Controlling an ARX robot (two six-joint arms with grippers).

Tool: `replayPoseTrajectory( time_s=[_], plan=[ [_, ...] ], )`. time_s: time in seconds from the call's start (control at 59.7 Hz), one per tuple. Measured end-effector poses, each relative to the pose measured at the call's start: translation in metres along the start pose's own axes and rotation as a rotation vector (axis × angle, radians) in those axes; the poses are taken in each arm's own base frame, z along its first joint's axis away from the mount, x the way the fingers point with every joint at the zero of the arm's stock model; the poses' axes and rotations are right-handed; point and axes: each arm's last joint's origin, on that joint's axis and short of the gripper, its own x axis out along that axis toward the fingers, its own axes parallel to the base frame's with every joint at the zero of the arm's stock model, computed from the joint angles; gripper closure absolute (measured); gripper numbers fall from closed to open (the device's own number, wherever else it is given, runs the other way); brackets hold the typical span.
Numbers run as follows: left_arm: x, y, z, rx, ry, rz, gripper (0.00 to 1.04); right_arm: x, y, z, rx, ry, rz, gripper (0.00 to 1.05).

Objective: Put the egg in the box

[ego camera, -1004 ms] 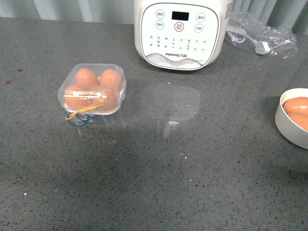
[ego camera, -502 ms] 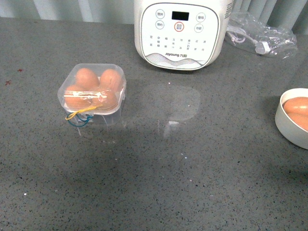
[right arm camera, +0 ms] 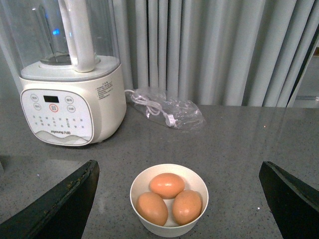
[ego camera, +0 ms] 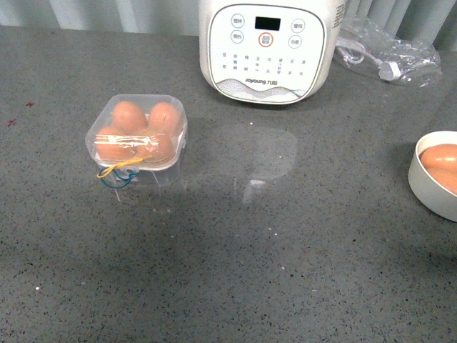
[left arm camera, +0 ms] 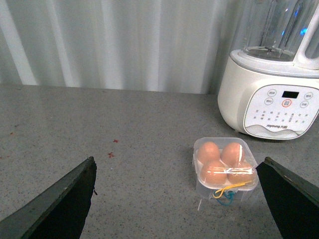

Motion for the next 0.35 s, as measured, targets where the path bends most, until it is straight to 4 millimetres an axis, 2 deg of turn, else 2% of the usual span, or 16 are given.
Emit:
replayPoseTrajectory(
  time_s=[0.352],
  plan=[
    [0.0,0.0,0.0,0.0,0.0,0.0,0.07,0.0,0.0,0.0,0.0,0.0,0.0,0.07]
  ],
)
